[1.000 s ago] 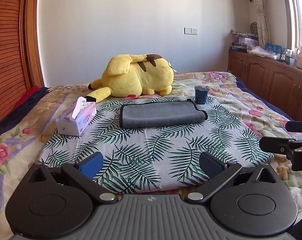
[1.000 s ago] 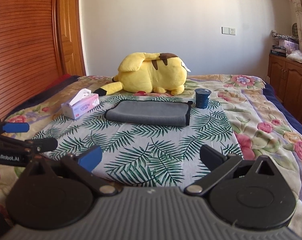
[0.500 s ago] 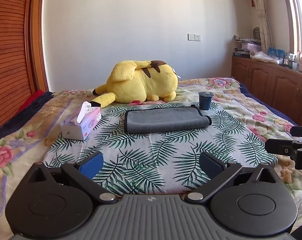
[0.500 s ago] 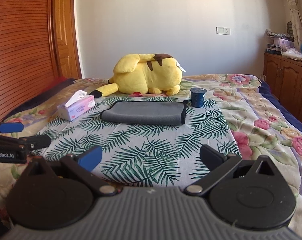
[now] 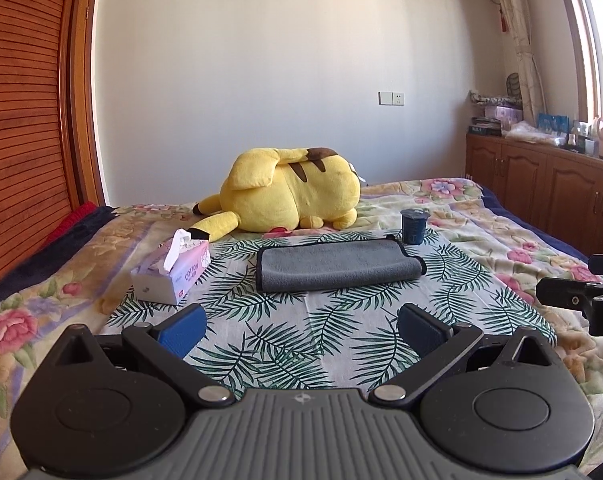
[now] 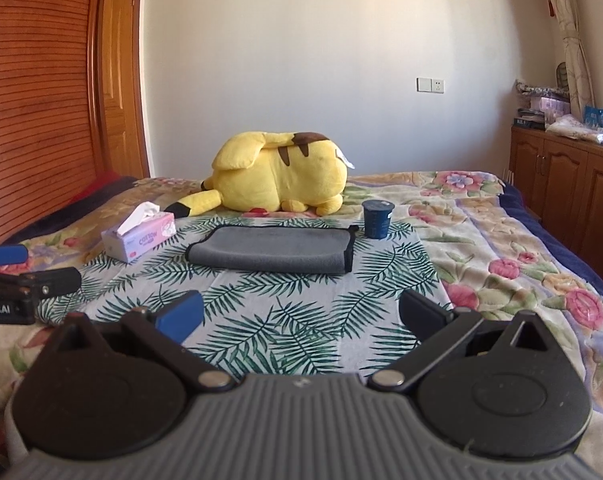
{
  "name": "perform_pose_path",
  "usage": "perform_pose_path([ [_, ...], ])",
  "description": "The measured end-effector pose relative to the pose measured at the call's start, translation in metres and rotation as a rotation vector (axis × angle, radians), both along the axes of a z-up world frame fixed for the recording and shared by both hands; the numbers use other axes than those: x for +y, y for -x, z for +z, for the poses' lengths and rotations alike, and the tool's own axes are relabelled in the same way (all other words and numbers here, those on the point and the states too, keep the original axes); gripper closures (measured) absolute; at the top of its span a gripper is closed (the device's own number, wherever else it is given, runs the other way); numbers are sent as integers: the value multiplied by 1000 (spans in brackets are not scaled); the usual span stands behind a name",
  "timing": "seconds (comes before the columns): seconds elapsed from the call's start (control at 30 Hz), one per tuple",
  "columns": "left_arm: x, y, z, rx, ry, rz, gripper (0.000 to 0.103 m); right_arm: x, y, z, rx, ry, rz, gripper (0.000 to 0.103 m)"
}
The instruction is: Fold towel
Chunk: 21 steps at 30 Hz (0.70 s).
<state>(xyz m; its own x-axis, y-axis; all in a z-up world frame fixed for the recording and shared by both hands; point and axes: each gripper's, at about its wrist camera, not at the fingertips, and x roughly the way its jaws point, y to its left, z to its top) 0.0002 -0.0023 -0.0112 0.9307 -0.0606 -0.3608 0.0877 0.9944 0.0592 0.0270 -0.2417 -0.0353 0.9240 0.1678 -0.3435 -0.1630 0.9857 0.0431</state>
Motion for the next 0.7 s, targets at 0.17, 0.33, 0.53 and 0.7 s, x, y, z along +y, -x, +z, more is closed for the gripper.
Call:
perform_pose_path([
  [0.17, 1, 3, 3, -24, -3, 6, 16, 0, 1, 0, -11, 5, -10, 0],
  [0.33, 1, 5, 5, -39, 1, 7, 16, -2, 2, 0, -28, 3, -20, 0],
  [0.53, 4, 7, 8, -55, 16, 10, 16, -3, 6, 3, -61, 4, -32, 0],
  [0.7, 5, 7, 8, -62, 16, 10, 16, -4, 6, 4, -74, 3, -42, 0],
])
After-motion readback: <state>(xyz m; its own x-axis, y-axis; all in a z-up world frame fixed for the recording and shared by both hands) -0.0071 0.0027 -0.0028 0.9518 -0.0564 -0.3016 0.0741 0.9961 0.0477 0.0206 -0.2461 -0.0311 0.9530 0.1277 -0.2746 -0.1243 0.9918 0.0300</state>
